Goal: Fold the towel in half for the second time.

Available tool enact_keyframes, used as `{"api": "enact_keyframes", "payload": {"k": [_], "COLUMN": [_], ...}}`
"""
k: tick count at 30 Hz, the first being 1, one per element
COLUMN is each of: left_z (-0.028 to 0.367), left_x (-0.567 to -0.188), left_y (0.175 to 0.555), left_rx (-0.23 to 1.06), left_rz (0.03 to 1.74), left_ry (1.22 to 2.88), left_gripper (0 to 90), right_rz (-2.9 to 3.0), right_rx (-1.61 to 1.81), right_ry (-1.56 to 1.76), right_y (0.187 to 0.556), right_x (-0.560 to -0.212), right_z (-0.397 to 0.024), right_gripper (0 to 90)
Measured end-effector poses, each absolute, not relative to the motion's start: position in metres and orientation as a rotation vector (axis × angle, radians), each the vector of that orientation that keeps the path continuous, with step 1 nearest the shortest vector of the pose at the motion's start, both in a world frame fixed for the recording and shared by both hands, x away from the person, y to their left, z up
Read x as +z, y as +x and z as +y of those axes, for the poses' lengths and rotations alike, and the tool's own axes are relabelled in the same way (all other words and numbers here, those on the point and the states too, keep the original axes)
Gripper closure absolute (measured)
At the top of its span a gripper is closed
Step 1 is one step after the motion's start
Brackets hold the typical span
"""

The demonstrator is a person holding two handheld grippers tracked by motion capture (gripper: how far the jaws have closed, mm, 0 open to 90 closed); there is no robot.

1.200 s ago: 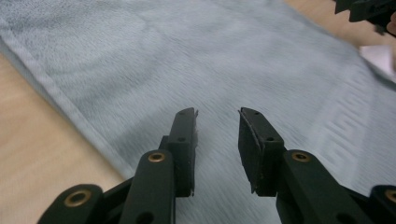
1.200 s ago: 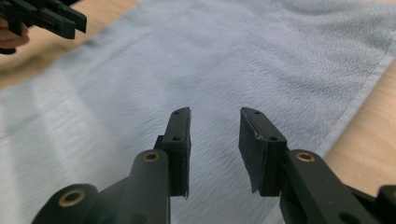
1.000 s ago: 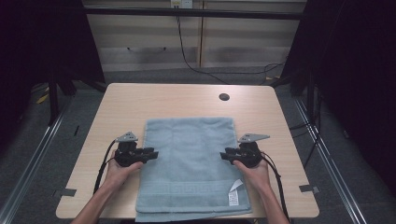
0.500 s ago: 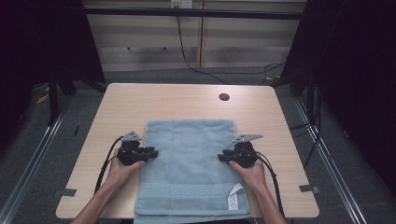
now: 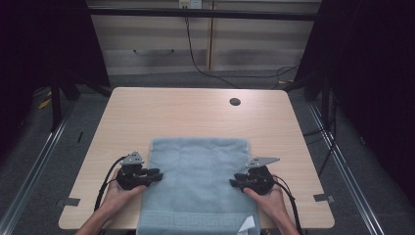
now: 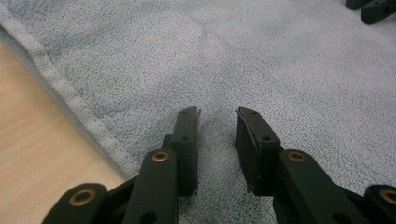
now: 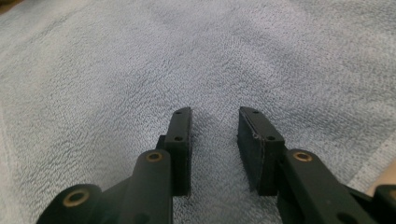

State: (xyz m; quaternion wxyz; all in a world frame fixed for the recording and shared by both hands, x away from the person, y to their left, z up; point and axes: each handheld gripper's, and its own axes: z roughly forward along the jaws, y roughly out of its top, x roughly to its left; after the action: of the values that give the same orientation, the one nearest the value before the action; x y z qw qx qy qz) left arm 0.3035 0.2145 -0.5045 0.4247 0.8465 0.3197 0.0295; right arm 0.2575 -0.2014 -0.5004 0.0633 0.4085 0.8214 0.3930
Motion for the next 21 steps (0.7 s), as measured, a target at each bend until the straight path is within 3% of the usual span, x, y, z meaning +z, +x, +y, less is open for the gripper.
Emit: {"api": "enact_keyframes", "payload": {"k": [10,13,17,21], "left_z": [0.218,0.221,0.224,0.223], "left_x": [-0.502,-0.502,-0.501,-0.500], "left_y": [0.258,0.247,0.251,0.253], "left_rx": [0.060,0.069,0.020,0.013], "left_rz": [0.753,0.737,0.751,0.741], "left_ry": [2.142,2.141,2.134,2.149], "left_gripper": [69.2,69.1,68.3,67.9], "right_rz": [2.547,2.562,2.493,2.320], "right_rx": [1.194,1.186,1.253,1.256], "right_ry": [1.210,1.113,1.139,1.251], "right_y": [0.210,0.201,0.214,0.266], "right_x": [-0.497,-0.495,-0.487,-0.476], "right_z": [-0.199,-0.196,-0.202,-0.227], "right_gripper": [65.5,61.7,61.2,58.6]}}
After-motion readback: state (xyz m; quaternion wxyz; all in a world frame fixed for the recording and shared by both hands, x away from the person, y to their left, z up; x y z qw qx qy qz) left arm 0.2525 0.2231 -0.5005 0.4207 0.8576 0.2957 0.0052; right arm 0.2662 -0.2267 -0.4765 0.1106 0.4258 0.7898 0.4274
